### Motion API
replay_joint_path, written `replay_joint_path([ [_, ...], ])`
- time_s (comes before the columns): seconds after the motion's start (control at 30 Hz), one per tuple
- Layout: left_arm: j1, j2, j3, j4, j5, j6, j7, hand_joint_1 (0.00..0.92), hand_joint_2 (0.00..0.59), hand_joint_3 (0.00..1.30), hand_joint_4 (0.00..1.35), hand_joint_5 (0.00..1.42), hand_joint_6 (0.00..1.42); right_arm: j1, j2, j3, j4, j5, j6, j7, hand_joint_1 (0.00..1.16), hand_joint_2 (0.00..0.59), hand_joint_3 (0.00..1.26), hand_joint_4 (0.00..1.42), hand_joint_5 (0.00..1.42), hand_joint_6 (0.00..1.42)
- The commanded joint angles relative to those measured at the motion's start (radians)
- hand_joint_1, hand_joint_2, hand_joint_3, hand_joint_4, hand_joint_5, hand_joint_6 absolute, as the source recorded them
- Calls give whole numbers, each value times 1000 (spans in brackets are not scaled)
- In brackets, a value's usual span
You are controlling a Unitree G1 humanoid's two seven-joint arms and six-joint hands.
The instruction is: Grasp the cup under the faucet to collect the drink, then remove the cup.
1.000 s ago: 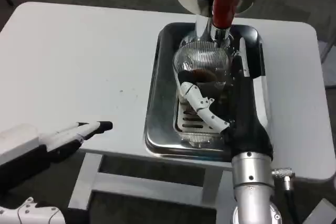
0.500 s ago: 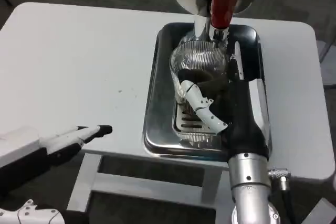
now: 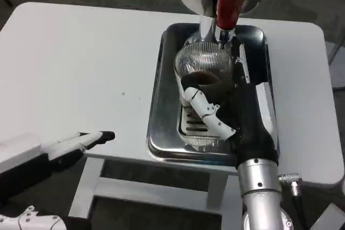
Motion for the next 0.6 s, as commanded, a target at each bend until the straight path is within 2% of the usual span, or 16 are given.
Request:
replay_joint_path([
  [0.03, 14, 18, -4, -12, 11, 8, -16, 0, 73, 0, 0, 0, 165, 8, 0, 13, -1, -4, -11, 20, 594, 237, 0, 0, 0, 0],
  [0.43, 16, 21, -4, -15, 4, 24, -32, 0, 66, 0, 0, 0, 166, 3, -1, 20, -4, -27, 17, 23, 635, 235, 0, 0, 0, 0],
  [0.6, 11, 25, -5, -11, 3, 26, -36, 0, 66, 0, 0, 0, 166, -7, 10, 33, 4, -58, 40, 8, 662, 231, 0, 0, 0, 61],
])
